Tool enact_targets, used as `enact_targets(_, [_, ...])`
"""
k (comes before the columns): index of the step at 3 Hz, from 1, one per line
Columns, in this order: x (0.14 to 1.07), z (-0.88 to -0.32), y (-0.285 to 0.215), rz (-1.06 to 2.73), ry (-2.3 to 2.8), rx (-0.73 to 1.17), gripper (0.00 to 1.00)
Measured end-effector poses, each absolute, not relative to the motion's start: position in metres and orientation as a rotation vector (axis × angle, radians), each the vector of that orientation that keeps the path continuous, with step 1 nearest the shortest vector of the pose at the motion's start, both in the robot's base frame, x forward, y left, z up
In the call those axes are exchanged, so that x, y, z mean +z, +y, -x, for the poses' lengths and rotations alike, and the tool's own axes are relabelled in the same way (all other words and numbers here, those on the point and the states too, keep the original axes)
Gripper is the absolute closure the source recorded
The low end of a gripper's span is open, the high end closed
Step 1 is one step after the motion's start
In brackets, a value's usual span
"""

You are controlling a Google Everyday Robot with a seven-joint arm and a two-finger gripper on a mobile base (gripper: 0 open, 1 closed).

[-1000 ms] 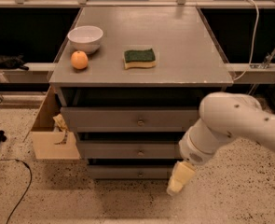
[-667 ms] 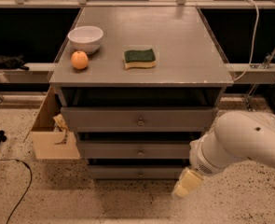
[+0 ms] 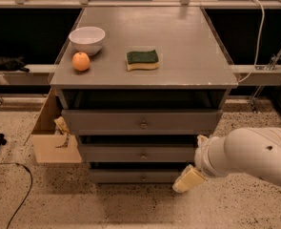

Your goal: Open middle drawer

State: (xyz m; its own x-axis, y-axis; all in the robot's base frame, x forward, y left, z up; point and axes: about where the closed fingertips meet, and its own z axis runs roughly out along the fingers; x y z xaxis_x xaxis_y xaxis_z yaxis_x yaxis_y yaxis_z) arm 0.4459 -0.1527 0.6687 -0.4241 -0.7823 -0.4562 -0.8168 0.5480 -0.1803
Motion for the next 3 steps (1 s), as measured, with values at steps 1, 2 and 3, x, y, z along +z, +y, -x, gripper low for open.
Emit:
enact_targets(1, [0.664, -0.436, -0.147, 1.32, 2.302, 0.127, 0.0])
enact_targets(2, [0.626, -0.436, -0.127, 1.407, 2.312, 0.159, 0.0])
enact_targets(3, [0.626, -0.436, -0.126, 1.409, 2.311, 0.159, 0.0])
